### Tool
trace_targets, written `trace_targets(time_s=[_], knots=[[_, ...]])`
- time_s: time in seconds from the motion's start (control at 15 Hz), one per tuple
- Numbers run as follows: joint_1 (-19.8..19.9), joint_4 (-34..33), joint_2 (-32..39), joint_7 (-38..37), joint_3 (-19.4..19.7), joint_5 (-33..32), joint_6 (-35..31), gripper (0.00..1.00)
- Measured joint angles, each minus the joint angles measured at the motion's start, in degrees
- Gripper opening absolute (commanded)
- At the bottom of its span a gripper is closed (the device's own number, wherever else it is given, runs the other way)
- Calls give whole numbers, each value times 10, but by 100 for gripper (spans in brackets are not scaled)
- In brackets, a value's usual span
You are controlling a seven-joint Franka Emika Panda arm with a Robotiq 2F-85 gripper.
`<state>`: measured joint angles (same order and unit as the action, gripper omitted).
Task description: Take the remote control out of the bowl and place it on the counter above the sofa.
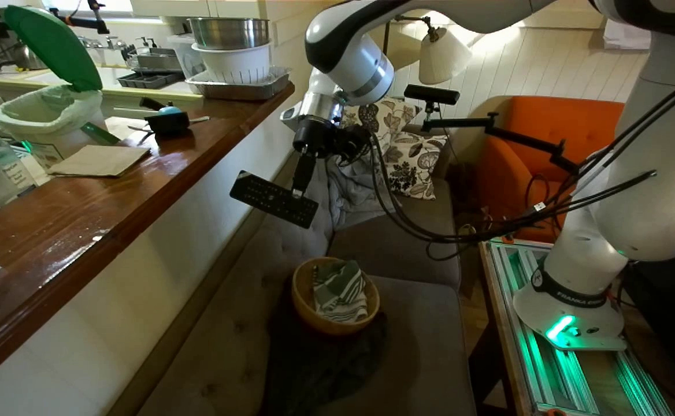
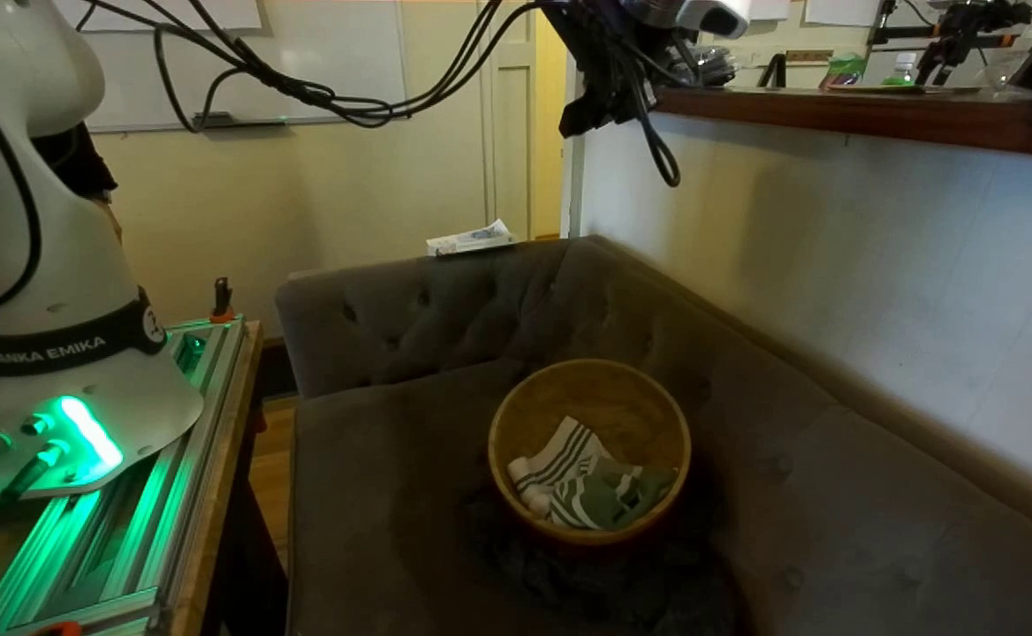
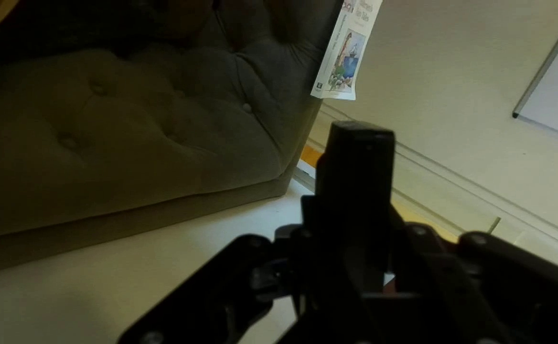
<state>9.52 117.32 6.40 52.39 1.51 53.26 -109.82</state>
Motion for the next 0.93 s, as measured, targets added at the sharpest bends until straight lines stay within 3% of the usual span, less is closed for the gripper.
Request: trace_targets(time_s=[0.07, 0.33, 0.6, 0.93], knots=[[1, 0, 2, 0, 1, 0, 0, 7], [-8, -16, 13, 6, 2, 4, -6, 7], [-44, -138, 50, -19, -17, 4, -1, 7], [-62, -291, 126, -150, -30, 0, 25, 7]])
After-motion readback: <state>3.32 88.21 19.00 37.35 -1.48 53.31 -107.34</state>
